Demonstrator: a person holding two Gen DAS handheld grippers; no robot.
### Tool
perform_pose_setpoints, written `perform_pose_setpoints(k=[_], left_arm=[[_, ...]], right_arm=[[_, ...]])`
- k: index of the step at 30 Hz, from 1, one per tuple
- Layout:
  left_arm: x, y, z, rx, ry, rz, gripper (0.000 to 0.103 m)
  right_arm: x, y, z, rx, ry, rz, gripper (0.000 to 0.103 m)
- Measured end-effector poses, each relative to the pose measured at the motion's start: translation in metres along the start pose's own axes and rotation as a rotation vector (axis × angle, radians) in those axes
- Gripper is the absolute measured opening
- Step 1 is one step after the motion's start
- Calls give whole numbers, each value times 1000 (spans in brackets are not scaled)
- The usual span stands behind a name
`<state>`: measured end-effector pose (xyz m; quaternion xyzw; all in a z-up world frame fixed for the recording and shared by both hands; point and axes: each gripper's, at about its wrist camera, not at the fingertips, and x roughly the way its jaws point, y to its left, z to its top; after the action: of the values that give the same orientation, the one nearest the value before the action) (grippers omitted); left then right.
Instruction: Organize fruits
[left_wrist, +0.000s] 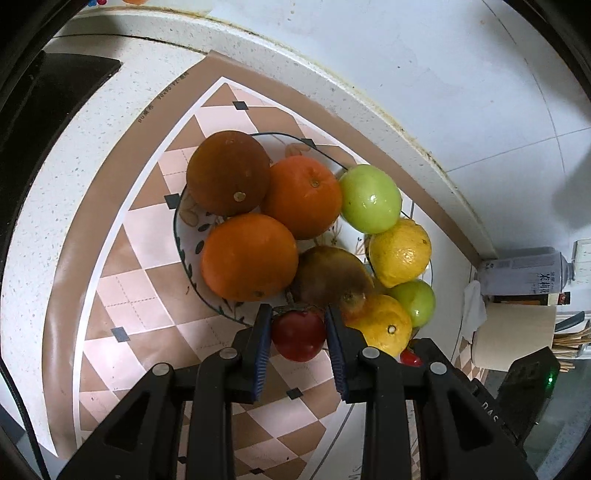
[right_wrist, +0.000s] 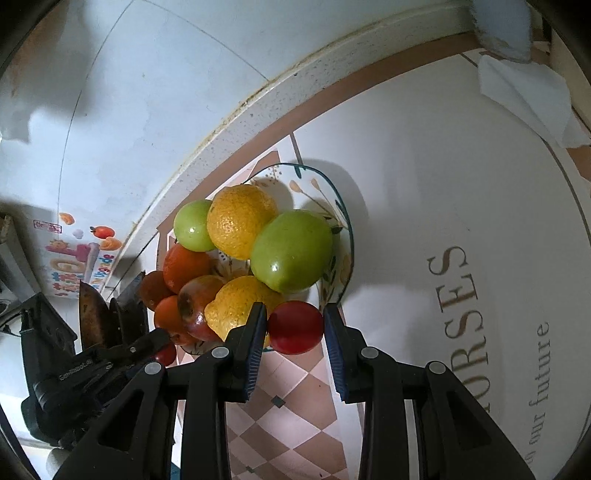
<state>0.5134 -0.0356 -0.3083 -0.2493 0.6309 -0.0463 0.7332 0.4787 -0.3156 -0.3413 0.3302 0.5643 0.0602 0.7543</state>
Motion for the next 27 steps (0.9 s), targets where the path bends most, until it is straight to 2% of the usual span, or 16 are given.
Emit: perform_pose_setpoints(k=[5, 7, 11, 14, 16, 18, 20, 23, 25, 27], left_arm=[[4, -2, 3, 13, -7, 27, 28], [4, -4, 3, 14, -6, 37, 30], [4, -3, 4, 12, 5, 45, 30], [-2, -6, 1, 43, -14, 104, 33], [-9, -11, -4, 91, -41, 160, 44], [-15, -18, -11, 161, -73, 241, 68], [-19, -24, -19, 238, -97, 324, 78], [-25, -26, -30, 300, -122, 378, 84], [-31, -26, -36, 323, -139, 405, 95], [-39, -26, -42, 339, -165, 410, 98]], right_arm=[[4, 2, 5, -14, 16, -16, 38], [4, 1, 6, -5, 15, -19, 53], [-2, 1, 6, -14, 5, -41, 61], [-10, 7, 4, -56, -6, -86, 70], [-19, 17, 0, -115, -23, -154, 86], [-27, 28, -6, -187, -41, -229, 91], [-35, 38, -14, -255, -57, -304, 94], [-45, 50, -24, -324, -87, -376, 94], [-53, 55, -30, -349, -102, -396, 96], [-61, 59, -35, -364, -116, -407, 97]])
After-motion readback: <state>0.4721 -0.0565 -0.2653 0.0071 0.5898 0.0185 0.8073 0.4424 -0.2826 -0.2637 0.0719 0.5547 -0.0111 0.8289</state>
